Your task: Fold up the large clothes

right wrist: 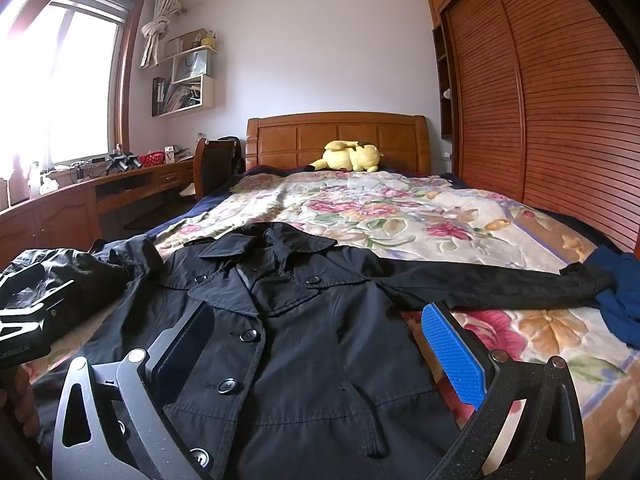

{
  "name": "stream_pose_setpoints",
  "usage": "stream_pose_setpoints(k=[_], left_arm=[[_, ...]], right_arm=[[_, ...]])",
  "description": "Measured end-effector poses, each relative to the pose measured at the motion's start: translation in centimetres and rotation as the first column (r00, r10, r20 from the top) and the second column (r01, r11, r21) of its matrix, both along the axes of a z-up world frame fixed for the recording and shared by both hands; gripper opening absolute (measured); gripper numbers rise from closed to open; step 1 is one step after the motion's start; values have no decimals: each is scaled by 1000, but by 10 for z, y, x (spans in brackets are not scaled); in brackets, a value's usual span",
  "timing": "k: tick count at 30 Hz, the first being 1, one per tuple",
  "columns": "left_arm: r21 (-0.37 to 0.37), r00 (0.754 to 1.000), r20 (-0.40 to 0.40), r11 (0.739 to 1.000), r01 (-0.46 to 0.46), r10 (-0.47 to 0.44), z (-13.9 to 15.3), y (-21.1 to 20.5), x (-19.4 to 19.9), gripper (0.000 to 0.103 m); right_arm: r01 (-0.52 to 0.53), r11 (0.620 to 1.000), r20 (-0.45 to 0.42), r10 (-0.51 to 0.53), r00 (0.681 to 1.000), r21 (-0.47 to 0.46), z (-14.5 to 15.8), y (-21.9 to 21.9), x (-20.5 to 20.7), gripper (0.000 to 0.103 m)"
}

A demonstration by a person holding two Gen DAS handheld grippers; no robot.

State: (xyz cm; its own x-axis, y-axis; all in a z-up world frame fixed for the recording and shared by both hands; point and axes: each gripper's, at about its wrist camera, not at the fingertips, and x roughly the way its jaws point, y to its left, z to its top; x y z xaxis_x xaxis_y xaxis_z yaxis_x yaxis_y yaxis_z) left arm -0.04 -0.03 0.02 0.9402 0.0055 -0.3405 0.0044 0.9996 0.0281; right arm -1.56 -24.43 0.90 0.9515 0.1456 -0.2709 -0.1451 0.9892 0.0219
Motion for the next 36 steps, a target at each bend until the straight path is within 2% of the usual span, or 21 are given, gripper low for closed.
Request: stream_pose_setpoints(k=[28, 36], left_arm=[[0, 1000, 7, 1000, 0, 0, 2, 2, -1, 103], [-2, 1000, 9, 1000, -1, 1, 13, 4, -1, 103]], right_arm=[[-4, 1000, 8, 4, 1000, 7, 2, -1, -2, 103], [-6, 1000, 8, 6, 1000, 7, 1, 0, -3, 103]])
